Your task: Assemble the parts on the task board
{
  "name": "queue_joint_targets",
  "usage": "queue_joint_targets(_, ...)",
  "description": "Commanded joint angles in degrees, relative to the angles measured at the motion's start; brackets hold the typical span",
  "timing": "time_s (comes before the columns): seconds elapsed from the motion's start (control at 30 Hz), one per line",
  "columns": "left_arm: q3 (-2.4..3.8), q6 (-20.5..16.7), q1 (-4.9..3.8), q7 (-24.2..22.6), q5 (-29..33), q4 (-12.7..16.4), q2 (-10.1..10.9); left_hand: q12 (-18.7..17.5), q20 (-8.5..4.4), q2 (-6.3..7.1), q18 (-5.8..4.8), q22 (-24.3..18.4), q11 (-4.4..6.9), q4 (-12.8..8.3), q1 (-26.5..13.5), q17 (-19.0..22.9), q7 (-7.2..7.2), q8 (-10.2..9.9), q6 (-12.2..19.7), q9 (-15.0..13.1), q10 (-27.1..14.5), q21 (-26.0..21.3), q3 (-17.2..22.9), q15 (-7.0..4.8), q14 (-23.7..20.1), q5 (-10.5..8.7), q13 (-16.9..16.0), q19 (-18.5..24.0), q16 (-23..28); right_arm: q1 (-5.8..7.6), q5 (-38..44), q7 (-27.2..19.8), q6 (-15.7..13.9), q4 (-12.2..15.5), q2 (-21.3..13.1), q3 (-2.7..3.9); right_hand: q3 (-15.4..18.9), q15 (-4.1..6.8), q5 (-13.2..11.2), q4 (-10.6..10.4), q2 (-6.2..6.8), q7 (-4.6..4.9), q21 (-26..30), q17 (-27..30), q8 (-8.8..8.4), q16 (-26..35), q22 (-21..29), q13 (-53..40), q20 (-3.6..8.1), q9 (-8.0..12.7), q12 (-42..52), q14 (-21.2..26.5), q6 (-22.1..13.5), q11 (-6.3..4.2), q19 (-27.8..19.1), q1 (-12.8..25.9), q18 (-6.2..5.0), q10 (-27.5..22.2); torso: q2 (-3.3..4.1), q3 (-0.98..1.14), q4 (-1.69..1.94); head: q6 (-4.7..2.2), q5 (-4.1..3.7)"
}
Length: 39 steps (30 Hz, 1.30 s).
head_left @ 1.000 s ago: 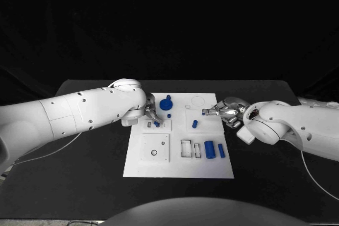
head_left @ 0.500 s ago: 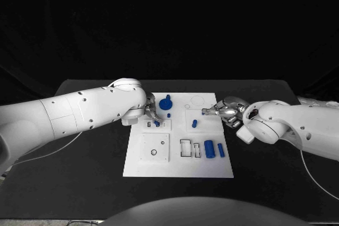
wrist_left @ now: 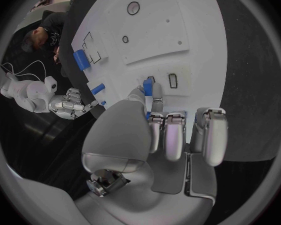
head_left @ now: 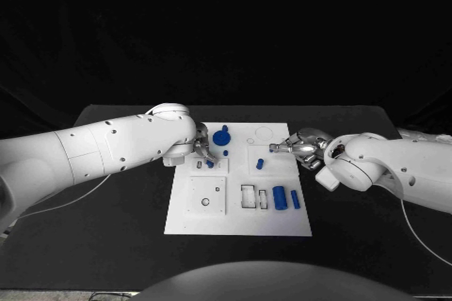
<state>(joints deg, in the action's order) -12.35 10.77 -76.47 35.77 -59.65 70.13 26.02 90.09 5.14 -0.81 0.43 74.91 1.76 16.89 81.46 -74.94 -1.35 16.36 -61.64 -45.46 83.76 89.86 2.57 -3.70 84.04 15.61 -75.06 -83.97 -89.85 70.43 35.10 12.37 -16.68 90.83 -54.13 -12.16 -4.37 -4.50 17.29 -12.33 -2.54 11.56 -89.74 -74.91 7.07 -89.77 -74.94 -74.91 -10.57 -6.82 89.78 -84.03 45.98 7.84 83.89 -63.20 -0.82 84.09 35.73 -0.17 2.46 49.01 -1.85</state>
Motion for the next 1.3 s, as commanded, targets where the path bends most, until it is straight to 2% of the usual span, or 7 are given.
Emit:
queue_joint_targets(0.03,0.02,1.5,-0.04,-0.4,0.5,0.0,0.0,-0.1,-0.30,-0.03,-0.43,15.1,0.19,-0.2,-0.4,-15.1,0.17,0.3,-0.5,-0.2,6.2,0.1,0.4,-0.39,6.0,-0.02,-14.9,-6.0,-0.1,-0.05,0.5,0.0,0.7,0.0,0.1,-0.01,0.4,-0.42,0.4,0.0,-0.38,0.52,-0.3,-15.1,0.37,-0.2,-15.1,-15.1,-0.31,-0.1,0.2,-6.0,-0.4,0.31,6.1,-0.1,0.82,5.9,-0.03,0.01,0.00,-0.05,0.07)
queue_joint_targets(0.67,0.01,1.7,-0.02,-0.3,0.5,-0.2,-0.1,-0.1,-0.28,-0.04,-0.43,15.1,0.20,-0.2,-0.3,-15.1,0.20,0.2,-0.6,-0.3,6.2,0.1,0.5,-0.39,6.0,-0.04,-14.9,-6.0,-0.1,-0.08,0.5,0.0,0.7,-0.1,0.1,-0.01,0.4,-0.42,0.4,0.0,-0.38,0.52,-0.3,-15.1,0.37,-0.2,-15.1,-15.1,-0.31,-0.1,0.2,-6.0,-0.4,0.31,6.1,-0.1,0.82,5.9,0.00,-0.02,-0.07,-0.05,0.12)
queue_joint_targets(0.87,0.00,1.5,-0.02,-0.3,0.5,-0.4,-0.2,-0.1,-0.26,-0.05,-0.43,15.1,0.21,-0.3,-0.3,-15.1,0.21,0.2,-0.6,-0.3,6.2,0.1,0.6,-0.40,6.0,-0.06,-14.9,-6.0,-0.1,-0.10,0.5,0.0,0.8,-0.1,0.2,-0.01,0.4,-0.42,0.4,0.0,-0.38,0.52,-0.3,-15.1,0.37,-0.2,-15.1,-15.1,-0.31,-0.1,0.2,-6.0,-0.4,0.31,6.1,-0.1,0.82,5.9,0.00,0.01,0.05,0.06,0.04)
queue_joint_targets(1.3,0.00,1.3,-0.02,-0.3,0.3,-0.4,-0.1,-0.1,-0.23,-0.07,-0.43,15.1,0.24,-0.3,-0.2,-15.1,0.23,0.2,-0.5,-0.3,6.2,0.1,0.8,-0.41,6.0,-0.08,-14.9,-6.0,-0.1,-0.11,0.5,0.0,0.8,-0.1,0.2,-0.01,0.4,-0.42,0.4,0.0,-0.38,0.52,-0.3,-15.1,0.37,-0.2,-15.1,-15.1,-0.31,-0.1,0.2,-6.0,-0.4,0.31,6.1,-0.1,0.82,5.9,0.03,-0.05,-0.03,0.18,0.10)
